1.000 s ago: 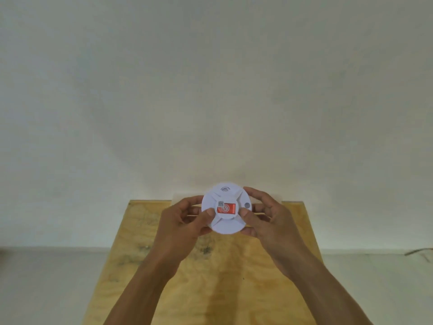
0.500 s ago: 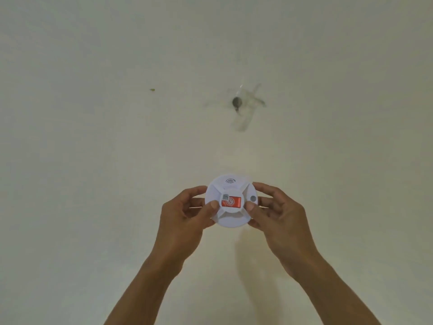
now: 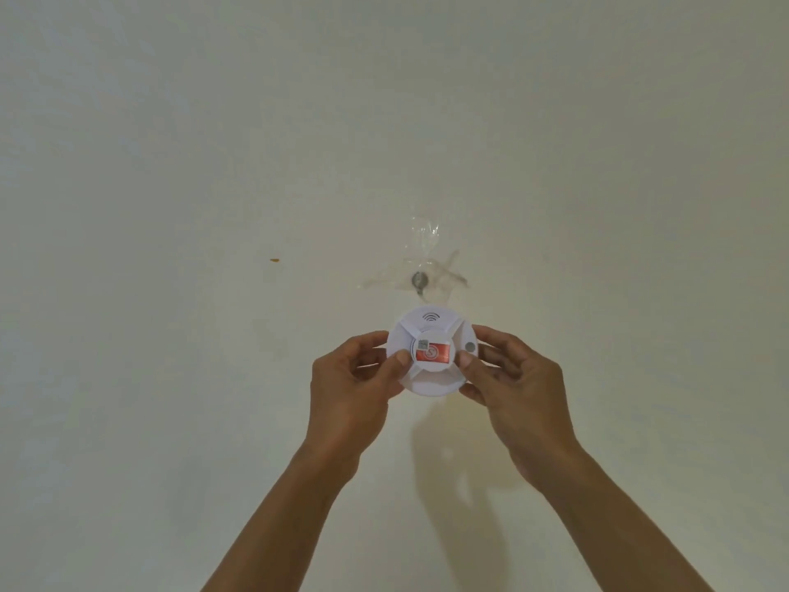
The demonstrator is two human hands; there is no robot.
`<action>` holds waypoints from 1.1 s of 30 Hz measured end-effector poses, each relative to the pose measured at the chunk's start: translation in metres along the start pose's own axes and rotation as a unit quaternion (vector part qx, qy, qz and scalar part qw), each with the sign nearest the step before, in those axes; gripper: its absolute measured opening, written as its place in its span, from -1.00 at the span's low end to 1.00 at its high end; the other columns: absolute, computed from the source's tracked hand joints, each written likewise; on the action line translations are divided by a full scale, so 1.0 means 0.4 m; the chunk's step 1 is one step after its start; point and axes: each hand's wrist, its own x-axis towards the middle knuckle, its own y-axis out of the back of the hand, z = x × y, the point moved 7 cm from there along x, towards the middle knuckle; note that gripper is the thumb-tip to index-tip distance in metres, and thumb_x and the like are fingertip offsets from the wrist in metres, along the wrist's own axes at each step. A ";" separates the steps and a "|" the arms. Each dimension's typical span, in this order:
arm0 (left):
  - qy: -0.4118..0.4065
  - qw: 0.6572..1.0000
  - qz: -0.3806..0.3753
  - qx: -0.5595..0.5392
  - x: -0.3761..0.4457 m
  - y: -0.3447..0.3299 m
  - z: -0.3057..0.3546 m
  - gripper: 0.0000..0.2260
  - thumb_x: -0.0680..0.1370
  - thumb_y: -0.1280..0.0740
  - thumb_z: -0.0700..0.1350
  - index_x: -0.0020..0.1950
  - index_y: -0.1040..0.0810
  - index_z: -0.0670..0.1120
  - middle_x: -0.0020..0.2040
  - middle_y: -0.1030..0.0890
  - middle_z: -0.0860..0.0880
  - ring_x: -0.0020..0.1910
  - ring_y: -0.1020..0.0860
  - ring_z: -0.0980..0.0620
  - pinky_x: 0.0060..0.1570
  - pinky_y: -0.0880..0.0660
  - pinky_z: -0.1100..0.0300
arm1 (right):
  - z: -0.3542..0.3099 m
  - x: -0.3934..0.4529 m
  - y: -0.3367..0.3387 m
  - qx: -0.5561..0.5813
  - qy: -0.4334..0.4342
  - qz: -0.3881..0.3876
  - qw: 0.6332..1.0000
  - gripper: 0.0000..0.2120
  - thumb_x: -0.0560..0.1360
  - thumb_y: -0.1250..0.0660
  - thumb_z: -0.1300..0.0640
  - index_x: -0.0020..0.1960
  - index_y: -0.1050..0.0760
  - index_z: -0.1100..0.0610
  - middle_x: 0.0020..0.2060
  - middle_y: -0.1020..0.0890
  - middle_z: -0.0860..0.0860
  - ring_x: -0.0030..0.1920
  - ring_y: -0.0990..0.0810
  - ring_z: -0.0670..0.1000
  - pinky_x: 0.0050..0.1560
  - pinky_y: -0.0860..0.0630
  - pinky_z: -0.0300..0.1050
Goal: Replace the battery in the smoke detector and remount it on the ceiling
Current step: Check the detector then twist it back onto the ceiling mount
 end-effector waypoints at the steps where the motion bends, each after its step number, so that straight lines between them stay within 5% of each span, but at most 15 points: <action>1: -0.001 1.000 0.001 -0.002 0.010 -0.003 0.005 -0.74 0.50 -0.52 -0.17 0.18 -0.66 -0.06 -0.03 -0.75 -0.03 -0.06 -0.74 0.01 -0.07 -0.68 0.12 | -0.003 0.013 -0.002 -0.003 0.003 0.003 1.000 -0.68 0.49 -0.46 0.22 0.23 -0.59 0.06 0.00 -0.73 0.01 -0.06 -0.73 -0.02 -0.03 -0.67 -0.02; 15: -0.035 0.999 0.034 -0.016 0.192 -0.039 0.073 -0.77 0.49 -0.53 -0.16 -0.09 -0.62 0.18 -0.12 -0.69 -0.08 -0.11 -0.73 -0.04 0.08 -0.66 -0.07 | -0.045 0.238 -0.054 -0.041 0.059 0.048 0.996 -0.71 0.46 -0.49 0.12 0.17 -0.63 0.03 -0.08 -0.70 0.03 -0.11 -0.73 0.02 -0.02 -0.68 0.05; 33: -0.050 0.997 0.060 -0.009 0.237 -0.046 0.048 -0.83 0.49 -0.53 -0.12 0.07 -0.71 -0.05 -0.19 -0.71 0.07 -0.15 -0.72 0.05 -0.13 -0.70 0.08 | -0.016 0.272 -0.056 -0.043 0.059 0.053 0.996 -0.77 0.47 -0.48 0.13 0.13 -0.65 0.03 -0.14 -0.72 0.01 -0.08 -0.72 -0.01 -0.04 -0.68 0.00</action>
